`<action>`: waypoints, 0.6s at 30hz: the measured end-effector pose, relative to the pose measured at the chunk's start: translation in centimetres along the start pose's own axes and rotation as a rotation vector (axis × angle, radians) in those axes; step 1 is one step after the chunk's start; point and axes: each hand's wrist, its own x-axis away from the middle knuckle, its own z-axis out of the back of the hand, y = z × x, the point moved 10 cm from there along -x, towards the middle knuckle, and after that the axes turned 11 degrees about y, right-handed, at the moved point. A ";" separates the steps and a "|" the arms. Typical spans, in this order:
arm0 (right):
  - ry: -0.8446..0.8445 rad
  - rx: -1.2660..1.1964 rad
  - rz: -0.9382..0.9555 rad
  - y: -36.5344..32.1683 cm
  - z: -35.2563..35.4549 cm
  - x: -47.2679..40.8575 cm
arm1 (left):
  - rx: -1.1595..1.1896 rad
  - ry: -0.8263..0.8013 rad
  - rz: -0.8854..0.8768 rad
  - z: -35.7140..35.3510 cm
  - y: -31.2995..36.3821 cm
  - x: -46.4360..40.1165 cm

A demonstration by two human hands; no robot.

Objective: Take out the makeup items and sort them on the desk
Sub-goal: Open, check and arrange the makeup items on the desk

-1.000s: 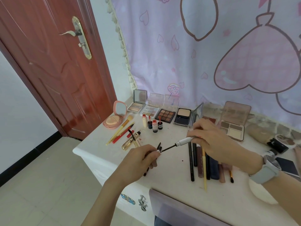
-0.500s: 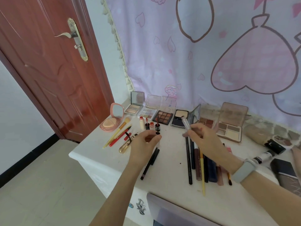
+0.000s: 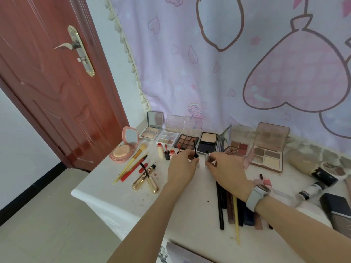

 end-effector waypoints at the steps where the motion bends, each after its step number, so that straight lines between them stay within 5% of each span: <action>1: 0.017 0.027 0.014 -0.1 0.1 -0.1 | -0.007 -0.008 -0.011 -0.1 0.1 -0.1; 18: -0.062 0.000 -0.081 0.9 -1.1 -0.1 | 0.037 -0.055 -0.003 -0.7 0.3 0.1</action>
